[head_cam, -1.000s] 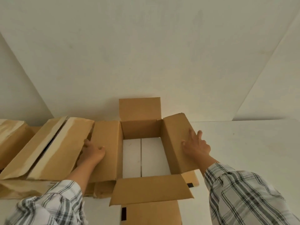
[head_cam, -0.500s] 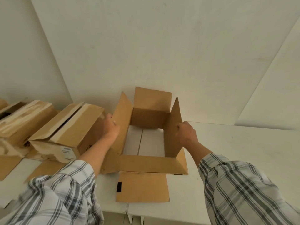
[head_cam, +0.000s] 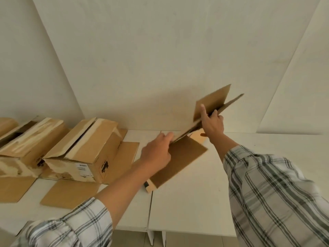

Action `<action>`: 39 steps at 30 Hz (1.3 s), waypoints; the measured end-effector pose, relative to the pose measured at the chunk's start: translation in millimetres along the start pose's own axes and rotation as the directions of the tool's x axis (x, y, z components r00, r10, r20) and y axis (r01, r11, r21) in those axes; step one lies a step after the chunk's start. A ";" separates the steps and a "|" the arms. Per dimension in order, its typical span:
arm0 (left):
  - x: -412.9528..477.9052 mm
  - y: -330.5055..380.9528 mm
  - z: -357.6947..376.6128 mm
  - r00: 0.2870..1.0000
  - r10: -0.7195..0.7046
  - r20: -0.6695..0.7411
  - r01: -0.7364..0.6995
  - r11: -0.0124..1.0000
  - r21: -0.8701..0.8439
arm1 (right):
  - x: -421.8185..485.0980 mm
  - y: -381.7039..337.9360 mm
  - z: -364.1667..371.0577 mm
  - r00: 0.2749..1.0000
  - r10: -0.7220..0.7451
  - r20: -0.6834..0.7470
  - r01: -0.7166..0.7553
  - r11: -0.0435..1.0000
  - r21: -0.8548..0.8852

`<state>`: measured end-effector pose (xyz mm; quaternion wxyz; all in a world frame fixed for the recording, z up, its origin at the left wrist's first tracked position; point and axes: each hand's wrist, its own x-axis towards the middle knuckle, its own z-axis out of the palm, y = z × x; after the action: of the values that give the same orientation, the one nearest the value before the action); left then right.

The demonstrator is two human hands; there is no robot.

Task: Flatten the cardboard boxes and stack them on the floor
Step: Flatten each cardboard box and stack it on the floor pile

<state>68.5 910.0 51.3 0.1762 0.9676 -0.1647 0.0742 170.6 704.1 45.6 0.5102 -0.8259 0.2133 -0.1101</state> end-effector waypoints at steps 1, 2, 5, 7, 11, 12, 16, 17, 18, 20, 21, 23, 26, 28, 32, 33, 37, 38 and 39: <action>-3.4 4.9 0.2 0.997 0.033 0.068 -0.032 0.999 -0.013 | -0.3 0.7 0.0 1.000 0.009 -0.005 -0.010 1.000 -0.018; -4.8 8.5 2.4 0.989 0.059 0.135 -0.056 0.998 -0.027 | -1.3 4.3 -0.3 1.000 0.011 -0.016 -0.012 0.998 -0.061; -4.2 18.8 9.7 0.942 0.120 0.312 -0.104 0.992 -0.070 | -0.6 23.6 -6.2 0.999 0.032 -0.016 -0.033 0.997 -0.072; 0.0 24.0 21.0 0.902 0.138 0.410 -0.084 0.986 -0.147 | 0.1 39.8 -14.4 0.999 0.039 0.010 -0.039 0.999 0.020; 18.4 40.1 53.7 0.946 0.063 0.319 0.024 0.965 -0.262 | 5.1 63.7 -33.5 0.996 -0.012 0.084 -0.015 0.948 0.317; 25.3 46.4 63.1 0.964 0.037 0.264 0.024 0.974 -0.225 | 7.2 66.5 -38.8 0.995 -0.033 0.099 -0.001 0.946 0.324; 44.2 69.0 98.0 0.967 -0.037 0.253 0.062 0.994 -0.091 | 19.1 72.2 -63.4 0.988 -0.060 0.140 0.027 0.974 0.223; 49.4 76.6 111.4 0.957 -0.044 0.287 0.070 0.994 -0.081 | 24.9 79.1 -74.2 0.988 -0.056 0.141 0.030 0.983 0.179; 54.1 83.7 125.4 0.941 -0.054 0.333 0.085 0.993 -0.077 | 30.9 86.9 -85.4 0.988 -0.055 0.145 0.037 0.991 0.128; 59.0 92.7 153.5 0.893 -0.077 0.444 0.114 0.992 -0.056 | 41.9 109.3 -103.7 0.986 -0.041 0.164 0.037 0.999 0.029; 60.4 97.1 168.4 0.867 -0.087 0.492 0.120 0.992 -0.038 | 48.4 123.0 -112.2 0.984 -0.029 0.174 0.032 0.999 -0.013; 61.6 103.2 196.2 0.815 -0.110 0.569 0.134 0.991 0.001 | 60.1 151.9 -125.8 0.982 0.006 0.187 0.010 0.996 -0.084; 63.6 106.2 233.5 0.747 -0.169 0.643 0.168 0.984 0.063 | 74.2 192.5 -139.1 0.978 0.059 0.198 -0.017 0.978 -0.207; 69.2 106.5 256.5 0.711 -0.194 0.676 0.180 0.979 0.091 | 85.3 217.2 -142.6 0.977 0.079 0.200 -0.008 0.942 -0.336; 89.5 102.0 292.7 0.696 -0.206 0.688 0.156 0.978 0.136 | 107.9 261.0 -135.6 0.978 0.044 0.203 0.080 0.823 -0.563; 95.6 101.1 300.9 0.701 -0.210 0.681 0.150 0.978 0.147 | 113.0 270.3 -131.6 0.975 0.040 0.217 0.102 0.790 -0.604; 119.2 97.1 325.3 0.720 -0.214 0.660 0.129 0.976 0.176 | 130.7 299.1 -114.9 0.968 0.060 0.242 0.152 0.627 -0.764; 124.8 95.6 330.5 0.721 -0.214 0.659 0.126 0.976 0.179 | 133.5 304.4 -110.2 0.967 0.037 0.253 0.198 0.520 -0.831; 129.3 93.8 333.9 0.724 -0.213 0.656 0.122 0.976 0.181 | 135.1 308.7 -106.1 0.959 0.012 0.282 0.251 0.417 -0.873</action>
<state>185.6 667.2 -202.4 0.0499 0.9491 -0.1238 -0.2853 173.6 437.0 -185.6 0.0014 -0.9896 0.1145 0.0872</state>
